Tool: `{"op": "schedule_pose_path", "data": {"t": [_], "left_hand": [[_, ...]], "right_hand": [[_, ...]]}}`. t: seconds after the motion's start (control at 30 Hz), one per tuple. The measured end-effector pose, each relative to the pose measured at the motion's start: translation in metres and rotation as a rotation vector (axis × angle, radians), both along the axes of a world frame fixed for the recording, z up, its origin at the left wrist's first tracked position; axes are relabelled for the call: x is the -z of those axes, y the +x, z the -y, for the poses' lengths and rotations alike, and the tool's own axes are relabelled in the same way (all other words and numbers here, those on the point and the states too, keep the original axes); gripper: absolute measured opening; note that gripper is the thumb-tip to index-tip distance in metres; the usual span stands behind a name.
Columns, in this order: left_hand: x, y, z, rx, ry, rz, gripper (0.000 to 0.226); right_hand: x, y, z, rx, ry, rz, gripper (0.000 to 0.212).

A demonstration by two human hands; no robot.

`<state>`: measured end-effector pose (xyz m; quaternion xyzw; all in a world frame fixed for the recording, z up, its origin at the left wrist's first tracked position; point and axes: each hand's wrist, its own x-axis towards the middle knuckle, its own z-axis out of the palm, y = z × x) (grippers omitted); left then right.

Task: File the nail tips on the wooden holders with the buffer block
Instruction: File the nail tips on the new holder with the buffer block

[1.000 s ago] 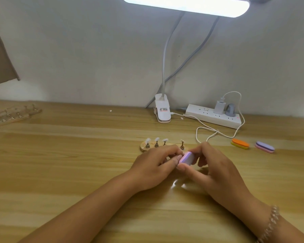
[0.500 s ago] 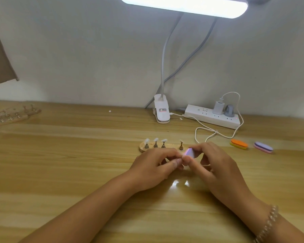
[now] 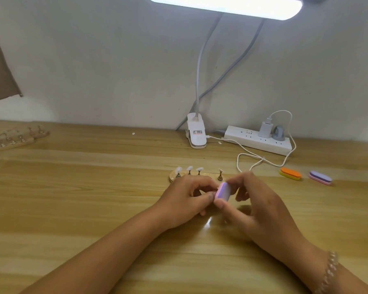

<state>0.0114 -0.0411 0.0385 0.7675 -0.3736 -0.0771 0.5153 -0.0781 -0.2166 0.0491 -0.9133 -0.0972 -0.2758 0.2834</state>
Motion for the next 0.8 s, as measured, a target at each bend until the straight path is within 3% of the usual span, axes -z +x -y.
{"op": "schedule_pose_path", "data": {"t": [0.1, 0.27, 0.4, 0.53, 0.7, 0.8], "left_hand": [[0.001, 0.000, 0.000, -0.008, 0.001, 0.012, 0.014], [0.002, 0.001, 0.000, 0.000, 0.021, 0.024, 0.019], [0.004, 0.001, 0.001, -0.015, 0.019, 0.018, 0.014], [0.002, 0.000, 0.000, -0.001, 0.006, 0.010, 0.023], [0.002, -0.001, 0.001, -0.046, -0.003, 0.034, 0.018], [0.000, -0.001, 0.001, -0.032, -0.014, 0.026, 0.023]], "right_hand": [[-0.002, 0.006, 0.007, 0.055, 0.085, -0.008, 0.038], [-0.001, 0.000, 0.001, -0.016, -0.023, 0.030, 0.032], [-0.003, 0.008, 0.011, 0.027, 0.170, -0.078, 0.021], [-0.003, 0.000, 0.002, -0.002, -0.002, 0.026, 0.031], [-0.005, 0.005, 0.008, 0.083, 0.108, -0.041, 0.031], [-0.005, 0.000, 0.002, 0.048, -0.009, 0.037, 0.032]]}}
